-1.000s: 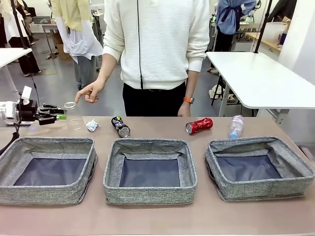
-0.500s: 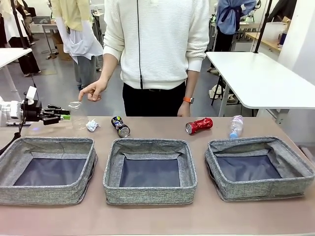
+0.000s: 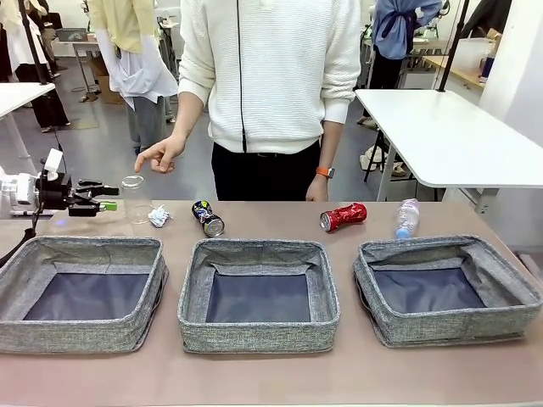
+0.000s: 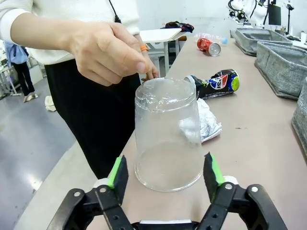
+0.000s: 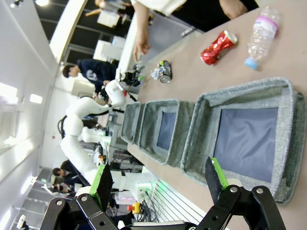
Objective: Sort the waste into the appropriate baskets.
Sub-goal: Pick up the waste item pointed out by the person.
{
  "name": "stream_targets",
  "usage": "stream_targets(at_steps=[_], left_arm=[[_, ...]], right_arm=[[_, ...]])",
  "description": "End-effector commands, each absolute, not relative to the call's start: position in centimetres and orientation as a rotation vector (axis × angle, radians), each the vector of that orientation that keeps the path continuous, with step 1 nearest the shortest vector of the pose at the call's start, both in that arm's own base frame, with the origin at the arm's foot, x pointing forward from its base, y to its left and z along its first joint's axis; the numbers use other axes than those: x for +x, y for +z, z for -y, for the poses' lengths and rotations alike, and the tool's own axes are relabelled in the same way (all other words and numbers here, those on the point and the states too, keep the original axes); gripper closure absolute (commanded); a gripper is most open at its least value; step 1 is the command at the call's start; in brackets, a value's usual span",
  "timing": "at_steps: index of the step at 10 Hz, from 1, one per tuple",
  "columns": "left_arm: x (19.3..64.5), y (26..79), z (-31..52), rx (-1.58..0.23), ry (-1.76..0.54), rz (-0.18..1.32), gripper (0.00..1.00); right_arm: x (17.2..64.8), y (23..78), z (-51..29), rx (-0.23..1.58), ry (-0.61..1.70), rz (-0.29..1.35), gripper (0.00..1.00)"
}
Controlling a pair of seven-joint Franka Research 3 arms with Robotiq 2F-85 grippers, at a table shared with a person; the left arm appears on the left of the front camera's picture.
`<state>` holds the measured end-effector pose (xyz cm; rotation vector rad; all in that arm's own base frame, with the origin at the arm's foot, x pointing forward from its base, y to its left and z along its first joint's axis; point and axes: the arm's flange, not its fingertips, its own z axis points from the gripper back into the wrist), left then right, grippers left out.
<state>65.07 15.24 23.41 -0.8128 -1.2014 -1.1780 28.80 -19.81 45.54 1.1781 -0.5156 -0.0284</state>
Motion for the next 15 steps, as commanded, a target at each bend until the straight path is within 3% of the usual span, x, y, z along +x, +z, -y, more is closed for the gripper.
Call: stream_targets(at_steps=[1, 8, 11, 12, 13, 14, 15], left_arm=[[65.8, 24.2, -14.8, -0.823, -1.137, 1.166, 0.0], [66.2, 24.9, -7.4, -0.943, -1.129, 1.037, 0.0], [66.1, 24.2, -5.9, -0.909, -1.181, 1.048, 0.0], [66.0, 24.2, -6.1, -0.939, -1.187, 1.002, 0.59], [65.9, 24.2, -6.2, -0.944, -1.186, 0.994, 0.58], [65.6, 24.2, -6.3, -0.948, -1.181, 0.985, 1.0], [65.4, 24.4, -6.4, -0.951, -1.178, 0.983, 1.0]], right_arm=[[29.1, 45.8, 19.9, 1.185, -0.01, 0.545, 0.0], [29.1, 45.8, 19.9, 1.185, -0.01, 0.545, 0.0], [29.1, 45.8, 19.9, 1.185, -0.01, 0.545, 0.0], [29.1, 45.8, 19.9, 1.185, -0.01, 0.545, 0.0], [29.1, 45.8, 19.9, 1.185, -0.01, 0.545, 0.0], [29.1, 45.8, 19.9, 1.185, -0.01, 0.545, 0.0], [29.1, 45.8, 19.9, 1.185, -0.01, 0.545, 0.0]])
